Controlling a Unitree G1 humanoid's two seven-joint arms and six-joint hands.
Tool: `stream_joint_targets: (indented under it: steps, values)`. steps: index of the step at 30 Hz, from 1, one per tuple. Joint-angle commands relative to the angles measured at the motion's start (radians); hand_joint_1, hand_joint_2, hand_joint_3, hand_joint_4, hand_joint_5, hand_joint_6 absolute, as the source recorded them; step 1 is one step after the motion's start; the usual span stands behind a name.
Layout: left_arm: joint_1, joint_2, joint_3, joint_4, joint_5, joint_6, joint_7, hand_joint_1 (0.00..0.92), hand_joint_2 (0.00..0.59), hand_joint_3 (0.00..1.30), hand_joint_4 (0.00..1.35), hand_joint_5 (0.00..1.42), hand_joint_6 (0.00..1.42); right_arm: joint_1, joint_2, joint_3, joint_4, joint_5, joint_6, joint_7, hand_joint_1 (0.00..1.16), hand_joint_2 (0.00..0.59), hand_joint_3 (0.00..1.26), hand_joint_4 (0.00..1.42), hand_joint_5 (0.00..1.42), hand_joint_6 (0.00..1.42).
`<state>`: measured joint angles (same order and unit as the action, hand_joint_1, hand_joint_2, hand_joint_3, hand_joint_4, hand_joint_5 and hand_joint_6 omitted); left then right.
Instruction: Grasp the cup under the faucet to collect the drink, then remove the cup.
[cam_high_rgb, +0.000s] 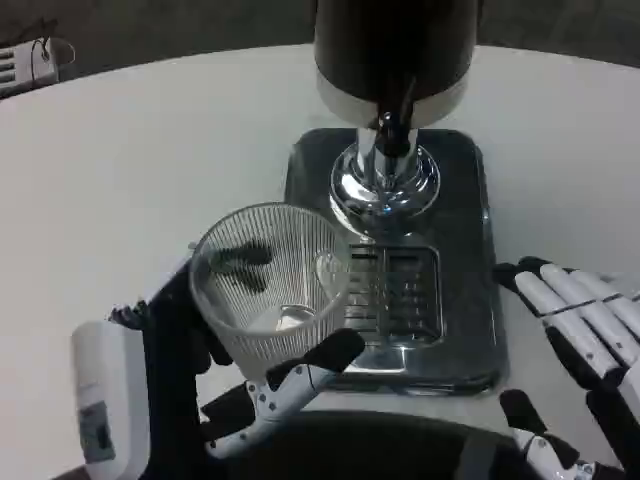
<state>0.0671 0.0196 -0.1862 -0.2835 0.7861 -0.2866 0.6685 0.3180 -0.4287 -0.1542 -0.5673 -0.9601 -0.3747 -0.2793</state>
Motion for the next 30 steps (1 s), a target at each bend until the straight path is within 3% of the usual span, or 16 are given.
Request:
stream_joint_targets:
  steps: [1,19,30]
  values:
    - [0.009,-0.003,-0.003,-0.033,-0.015,-0.034,0.002,0.729,0.021,1.02,1.18,1.17,1.27,0.009,0.009,0.001,-0.022,-0.011,0.002,0.004,0.25,0.517,0.13,0.12,0.18,0.24]
    - [0.006,-0.001,0.001,-0.030,-0.017,-0.034,0.000,0.725,0.025,1.02,1.18,1.17,1.27,0.018,0.012,-0.003,-0.027,-0.012,0.001,0.003,0.25,0.517,0.13,0.12,0.18,0.24]
    - [-0.079,0.006,0.027,0.054,-0.009,-0.026,0.023,0.725,0.025,1.02,1.18,1.17,1.27,0.025,0.009,-0.016,-0.032,-0.008,0.008,0.007,0.25,0.517,0.13,0.12,0.18,0.24]
